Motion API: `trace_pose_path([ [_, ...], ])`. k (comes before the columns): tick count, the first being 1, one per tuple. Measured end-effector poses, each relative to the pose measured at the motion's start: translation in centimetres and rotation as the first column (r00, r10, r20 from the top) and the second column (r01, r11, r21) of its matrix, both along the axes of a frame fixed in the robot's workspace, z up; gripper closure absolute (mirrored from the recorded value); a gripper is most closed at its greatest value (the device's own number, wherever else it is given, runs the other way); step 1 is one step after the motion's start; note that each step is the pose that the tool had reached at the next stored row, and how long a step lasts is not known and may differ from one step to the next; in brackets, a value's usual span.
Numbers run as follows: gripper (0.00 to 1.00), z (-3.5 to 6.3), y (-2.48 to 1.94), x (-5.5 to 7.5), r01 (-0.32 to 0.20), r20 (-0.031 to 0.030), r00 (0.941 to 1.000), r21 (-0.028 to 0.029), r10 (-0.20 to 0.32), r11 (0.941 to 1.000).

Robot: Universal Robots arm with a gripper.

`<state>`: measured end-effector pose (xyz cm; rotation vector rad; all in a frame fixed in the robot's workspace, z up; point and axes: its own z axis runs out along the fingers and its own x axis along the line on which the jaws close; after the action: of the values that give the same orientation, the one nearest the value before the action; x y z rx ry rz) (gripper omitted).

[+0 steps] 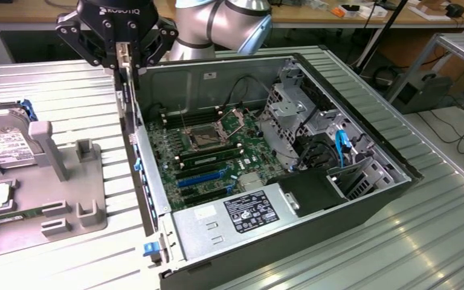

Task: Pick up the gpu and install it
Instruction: 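Pick up the gpu and move the gpu toward the slot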

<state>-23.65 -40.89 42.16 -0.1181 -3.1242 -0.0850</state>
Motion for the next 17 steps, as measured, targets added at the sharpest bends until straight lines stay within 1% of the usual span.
trace_pose_path([
  [17,0.73,0.00,0.00,1.9,0.000,0.0000,1.0000,0.0000,0.000,1.0000],
])
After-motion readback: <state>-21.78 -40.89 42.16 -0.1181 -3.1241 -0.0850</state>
